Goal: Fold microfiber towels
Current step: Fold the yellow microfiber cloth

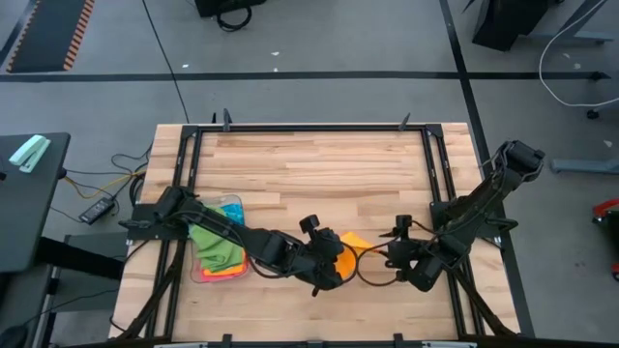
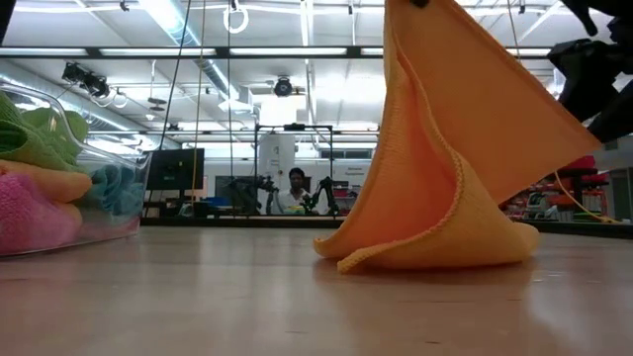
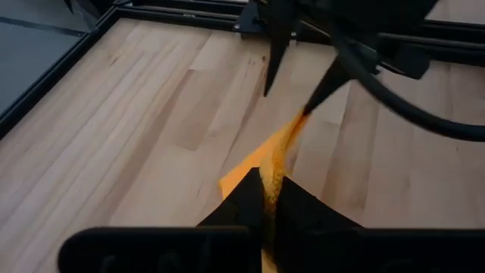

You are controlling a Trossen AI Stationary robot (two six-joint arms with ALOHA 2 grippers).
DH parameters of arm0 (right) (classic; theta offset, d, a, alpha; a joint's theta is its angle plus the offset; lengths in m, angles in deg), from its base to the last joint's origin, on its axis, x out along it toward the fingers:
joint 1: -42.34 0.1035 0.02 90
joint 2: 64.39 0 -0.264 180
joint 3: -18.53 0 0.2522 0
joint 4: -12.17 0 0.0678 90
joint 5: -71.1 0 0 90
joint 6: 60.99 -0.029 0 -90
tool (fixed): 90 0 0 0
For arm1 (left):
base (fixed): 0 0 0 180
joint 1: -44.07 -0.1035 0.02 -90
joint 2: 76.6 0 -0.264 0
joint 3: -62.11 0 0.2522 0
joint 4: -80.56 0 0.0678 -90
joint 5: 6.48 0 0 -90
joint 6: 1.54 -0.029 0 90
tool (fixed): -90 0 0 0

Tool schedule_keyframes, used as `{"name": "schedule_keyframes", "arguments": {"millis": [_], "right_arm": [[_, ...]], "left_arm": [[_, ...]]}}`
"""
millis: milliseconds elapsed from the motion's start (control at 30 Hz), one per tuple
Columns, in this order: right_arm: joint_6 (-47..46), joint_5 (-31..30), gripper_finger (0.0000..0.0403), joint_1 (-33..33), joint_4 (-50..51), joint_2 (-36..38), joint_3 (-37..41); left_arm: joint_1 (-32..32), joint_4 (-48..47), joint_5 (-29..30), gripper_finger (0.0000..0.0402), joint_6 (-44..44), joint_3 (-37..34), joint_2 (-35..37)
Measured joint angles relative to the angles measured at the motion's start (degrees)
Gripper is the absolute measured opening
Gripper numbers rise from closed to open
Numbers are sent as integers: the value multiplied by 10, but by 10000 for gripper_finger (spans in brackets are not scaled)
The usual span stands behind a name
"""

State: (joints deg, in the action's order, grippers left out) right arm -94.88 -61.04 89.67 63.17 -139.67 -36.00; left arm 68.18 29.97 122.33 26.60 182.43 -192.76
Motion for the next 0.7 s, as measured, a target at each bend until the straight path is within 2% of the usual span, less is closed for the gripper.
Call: {"name": "schedule_keyframes", "arguments": {"millis": [100,300,467,700], "right_arm": [[-12,3,227,-2,7,0,0],[-19,11,227,-2,9,1,0],[-36,32,227,-3,11,1,0],[-56,42,227,-15,22,1,0]], "left_arm": [[-5,-10,-1,23,12,0,-2],[-16,-12,-2,9,23,-1,-12],[-21,-12,-4,25,25,0,-13],[-17,10,-3,9,-5,0,-13]]}}
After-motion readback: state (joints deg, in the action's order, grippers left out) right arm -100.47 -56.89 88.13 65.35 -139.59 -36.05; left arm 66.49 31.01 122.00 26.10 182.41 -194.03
